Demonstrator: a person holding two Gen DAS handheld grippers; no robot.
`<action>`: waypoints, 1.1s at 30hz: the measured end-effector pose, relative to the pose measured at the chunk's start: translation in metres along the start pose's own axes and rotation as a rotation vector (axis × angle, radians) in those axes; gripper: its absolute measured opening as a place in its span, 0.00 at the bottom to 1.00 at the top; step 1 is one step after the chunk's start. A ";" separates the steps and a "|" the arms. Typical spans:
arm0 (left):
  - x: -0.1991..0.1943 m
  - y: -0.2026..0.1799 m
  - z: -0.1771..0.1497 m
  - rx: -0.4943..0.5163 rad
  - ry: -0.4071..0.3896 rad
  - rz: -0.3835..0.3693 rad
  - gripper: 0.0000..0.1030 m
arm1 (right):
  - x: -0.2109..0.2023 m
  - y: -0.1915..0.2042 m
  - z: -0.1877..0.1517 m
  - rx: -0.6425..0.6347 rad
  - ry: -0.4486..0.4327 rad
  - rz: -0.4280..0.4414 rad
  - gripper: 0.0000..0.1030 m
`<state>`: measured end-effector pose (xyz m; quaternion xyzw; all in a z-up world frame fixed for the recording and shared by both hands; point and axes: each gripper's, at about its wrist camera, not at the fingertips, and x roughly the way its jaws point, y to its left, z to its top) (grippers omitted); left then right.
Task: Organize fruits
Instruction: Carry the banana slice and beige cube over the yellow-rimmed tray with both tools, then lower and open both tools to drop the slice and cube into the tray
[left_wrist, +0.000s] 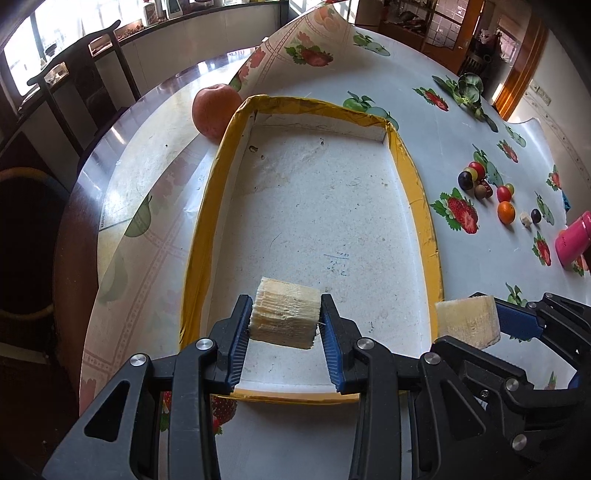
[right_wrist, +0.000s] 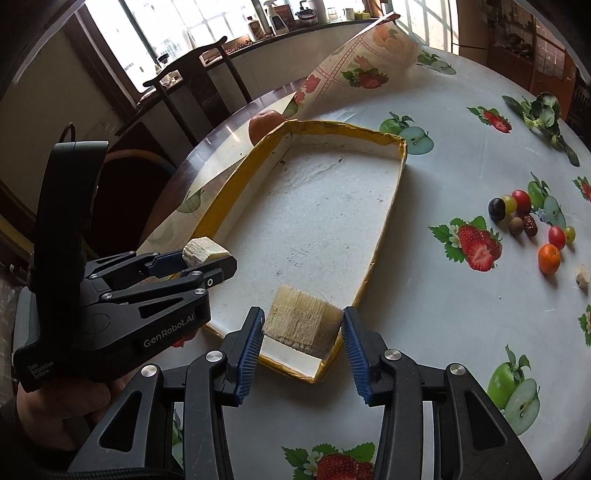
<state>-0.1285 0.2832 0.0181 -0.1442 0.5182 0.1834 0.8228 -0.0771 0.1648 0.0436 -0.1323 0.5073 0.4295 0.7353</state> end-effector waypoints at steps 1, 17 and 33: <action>0.004 0.001 -0.001 0.006 0.012 -0.003 0.33 | 0.006 0.003 0.001 -0.012 0.008 0.008 0.43; 0.033 0.015 -0.026 0.074 0.130 0.025 0.38 | 0.077 0.018 -0.010 -0.141 0.181 0.037 0.44; -0.007 0.003 -0.014 0.081 0.039 0.043 0.68 | 0.015 0.006 -0.019 -0.123 0.079 0.031 0.68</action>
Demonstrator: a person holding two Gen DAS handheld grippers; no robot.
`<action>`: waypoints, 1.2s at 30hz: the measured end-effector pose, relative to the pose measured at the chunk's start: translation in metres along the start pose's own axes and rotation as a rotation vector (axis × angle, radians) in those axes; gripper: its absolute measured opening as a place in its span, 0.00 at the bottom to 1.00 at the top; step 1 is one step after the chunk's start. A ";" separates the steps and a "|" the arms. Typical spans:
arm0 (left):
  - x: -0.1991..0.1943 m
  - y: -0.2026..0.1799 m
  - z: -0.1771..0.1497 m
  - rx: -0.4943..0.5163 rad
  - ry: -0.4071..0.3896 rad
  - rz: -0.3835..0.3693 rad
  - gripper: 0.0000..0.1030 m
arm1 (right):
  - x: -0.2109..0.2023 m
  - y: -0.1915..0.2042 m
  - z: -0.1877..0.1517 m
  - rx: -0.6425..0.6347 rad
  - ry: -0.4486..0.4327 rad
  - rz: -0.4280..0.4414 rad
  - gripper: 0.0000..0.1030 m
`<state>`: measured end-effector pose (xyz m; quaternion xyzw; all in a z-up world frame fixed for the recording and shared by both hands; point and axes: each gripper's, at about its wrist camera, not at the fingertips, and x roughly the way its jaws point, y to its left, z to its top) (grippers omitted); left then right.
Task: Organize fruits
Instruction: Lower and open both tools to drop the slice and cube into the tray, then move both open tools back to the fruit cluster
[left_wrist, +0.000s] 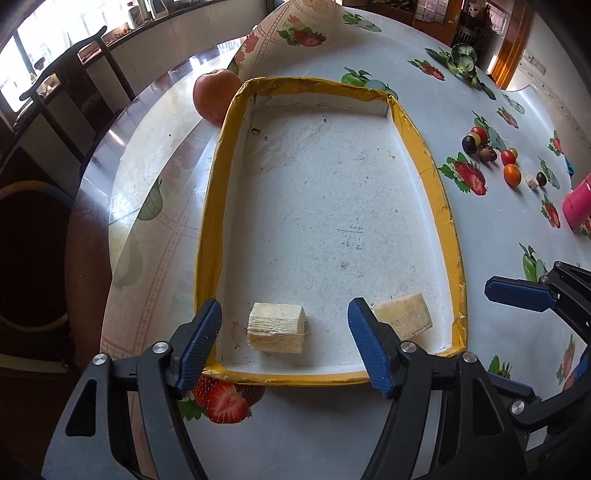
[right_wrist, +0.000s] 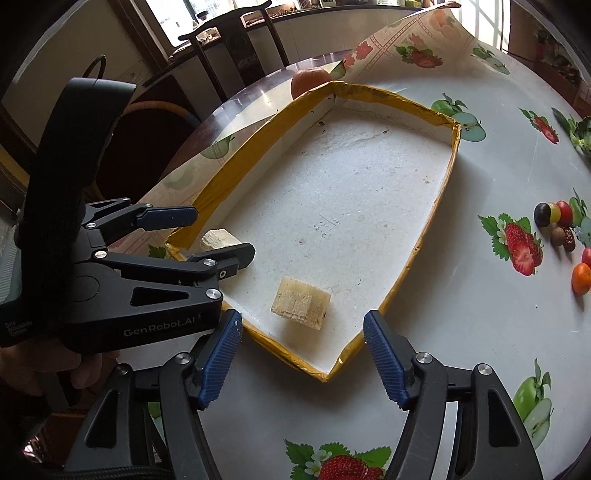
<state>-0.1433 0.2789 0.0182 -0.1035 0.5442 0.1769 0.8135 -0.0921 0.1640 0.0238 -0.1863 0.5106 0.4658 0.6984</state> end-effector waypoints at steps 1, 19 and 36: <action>-0.002 0.001 0.002 -0.003 -0.005 0.000 0.68 | -0.007 0.003 -0.003 0.007 -0.010 0.001 0.68; -0.042 -0.076 0.018 0.099 -0.083 -0.071 0.68 | -0.095 -0.085 -0.061 0.249 -0.150 -0.141 0.68; -0.056 -0.128 0.031 0.156 -0.107 -0.114 0.68 | -0.143 -0.151 -0.113 0.411 -0.216 -0.229 0.68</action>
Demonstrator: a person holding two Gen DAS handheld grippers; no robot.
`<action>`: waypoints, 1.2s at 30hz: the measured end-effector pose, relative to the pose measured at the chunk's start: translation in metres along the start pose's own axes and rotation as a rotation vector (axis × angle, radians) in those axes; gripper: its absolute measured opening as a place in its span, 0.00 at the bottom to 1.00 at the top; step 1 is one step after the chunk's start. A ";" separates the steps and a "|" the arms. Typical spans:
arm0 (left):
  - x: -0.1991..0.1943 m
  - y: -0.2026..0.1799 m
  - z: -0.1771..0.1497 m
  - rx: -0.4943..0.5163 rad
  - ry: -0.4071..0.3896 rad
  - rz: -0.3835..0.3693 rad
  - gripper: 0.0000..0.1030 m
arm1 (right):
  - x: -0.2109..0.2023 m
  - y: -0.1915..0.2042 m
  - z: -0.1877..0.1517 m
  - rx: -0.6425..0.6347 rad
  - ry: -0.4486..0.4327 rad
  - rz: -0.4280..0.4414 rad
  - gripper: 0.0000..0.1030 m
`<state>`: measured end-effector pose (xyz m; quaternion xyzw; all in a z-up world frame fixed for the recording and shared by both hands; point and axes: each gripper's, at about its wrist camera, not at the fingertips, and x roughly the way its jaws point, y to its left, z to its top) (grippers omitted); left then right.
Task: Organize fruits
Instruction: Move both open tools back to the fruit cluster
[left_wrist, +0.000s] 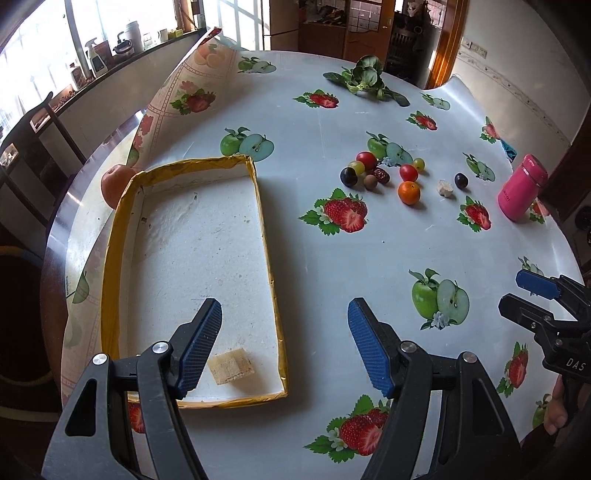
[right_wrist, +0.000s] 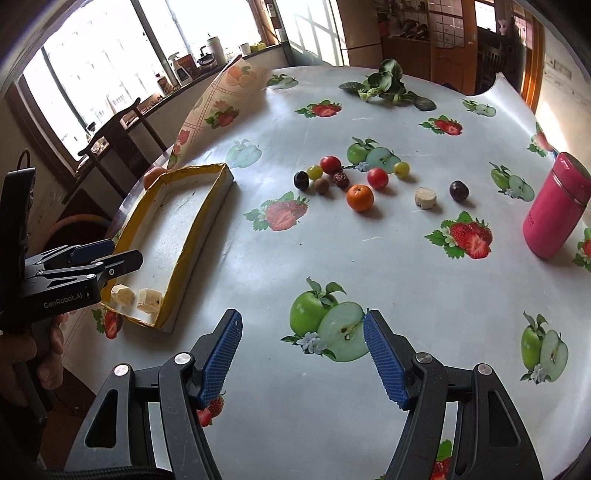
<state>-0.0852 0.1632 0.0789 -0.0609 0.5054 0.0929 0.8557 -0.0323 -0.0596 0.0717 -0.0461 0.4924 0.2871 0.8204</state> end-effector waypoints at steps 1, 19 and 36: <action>0.000 -0.002 0.000 0.001 0.001 -0.005 0.68 | -0.001 -0.003 0.000 0.004 -0.003 -0.003 0.68; 0.028 -0.032 0.037 -0.003 0.019 -0.082 0.68 | 0.008 -0.050 -0.003 0.080 0.001 -0.061 0.67; 0.105 -0.043 0.107 -0.044 0.053 -0.112 0.68 | 0.044 -0.115 0.054 0.197 -0.022 -0.171 0.64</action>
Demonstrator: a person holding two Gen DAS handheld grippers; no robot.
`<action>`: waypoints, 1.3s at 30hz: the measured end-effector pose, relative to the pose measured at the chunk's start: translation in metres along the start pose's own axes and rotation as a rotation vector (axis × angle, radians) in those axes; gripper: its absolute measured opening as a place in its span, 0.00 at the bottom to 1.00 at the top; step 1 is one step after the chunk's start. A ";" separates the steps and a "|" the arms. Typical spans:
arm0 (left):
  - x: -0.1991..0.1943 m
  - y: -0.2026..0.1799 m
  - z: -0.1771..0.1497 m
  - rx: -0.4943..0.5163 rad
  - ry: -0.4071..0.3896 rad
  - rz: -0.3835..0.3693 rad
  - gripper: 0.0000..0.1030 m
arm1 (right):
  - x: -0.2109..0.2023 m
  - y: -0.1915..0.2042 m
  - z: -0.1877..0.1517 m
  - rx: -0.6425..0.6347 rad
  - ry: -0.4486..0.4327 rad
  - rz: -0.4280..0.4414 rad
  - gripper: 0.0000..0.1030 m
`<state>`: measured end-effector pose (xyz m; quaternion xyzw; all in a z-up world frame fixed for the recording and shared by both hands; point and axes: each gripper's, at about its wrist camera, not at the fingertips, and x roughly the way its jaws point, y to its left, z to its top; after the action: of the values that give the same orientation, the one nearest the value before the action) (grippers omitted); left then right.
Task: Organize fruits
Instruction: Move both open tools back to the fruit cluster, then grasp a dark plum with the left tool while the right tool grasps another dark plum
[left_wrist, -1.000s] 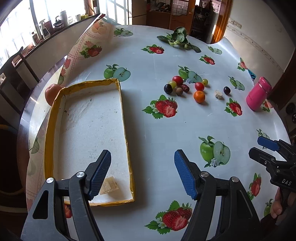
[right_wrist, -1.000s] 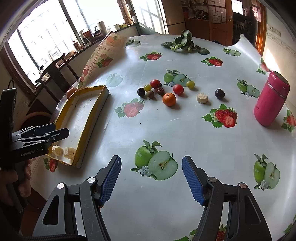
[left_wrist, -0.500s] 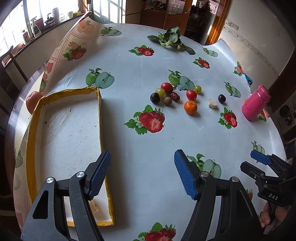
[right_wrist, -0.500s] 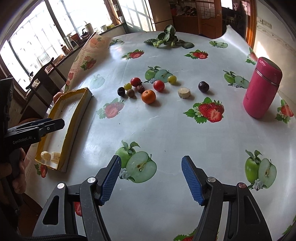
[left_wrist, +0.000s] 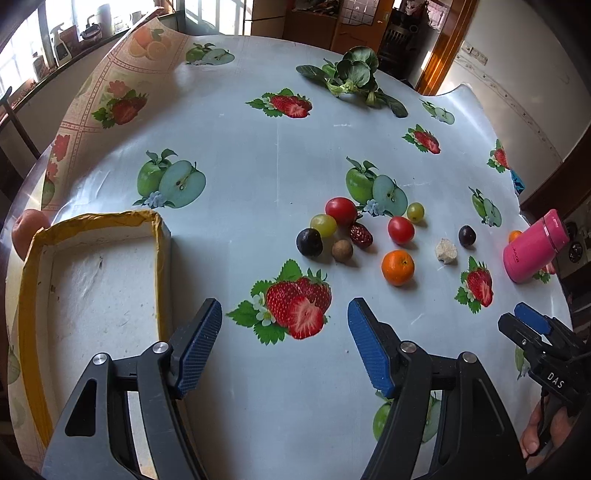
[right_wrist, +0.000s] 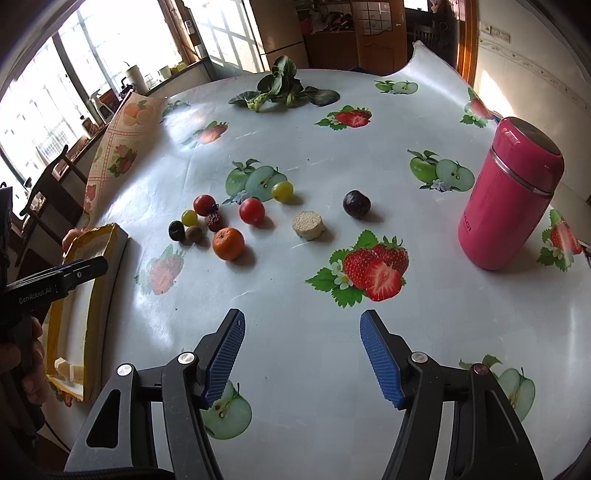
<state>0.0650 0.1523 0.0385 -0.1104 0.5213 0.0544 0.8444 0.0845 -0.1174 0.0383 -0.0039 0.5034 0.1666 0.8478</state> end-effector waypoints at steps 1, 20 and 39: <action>0.007 0.000 0.005 -0.005 0.001 -0.006 0.68 | 0.004 -0.004 0.006 0.010 -0.003 -0.009 0.64; 0.092 -0.010 0.037 0.023 0.069 -0.019 0.50 | 0.089 -0.039 0.079 0.104 -0.001 -0.119 0.56; 0.043 0.007 0.014 -0.033 0.046 -0.087 0.19 | 0.057 -0.013 0.053 0.094 -0.026 -0.012 0.26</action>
<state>0.0953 0.1614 0.0057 -0.1480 0.5345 0.0238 0.8318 0.1582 -0.1043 0.0133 0.0350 0.4997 0.1375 0.8545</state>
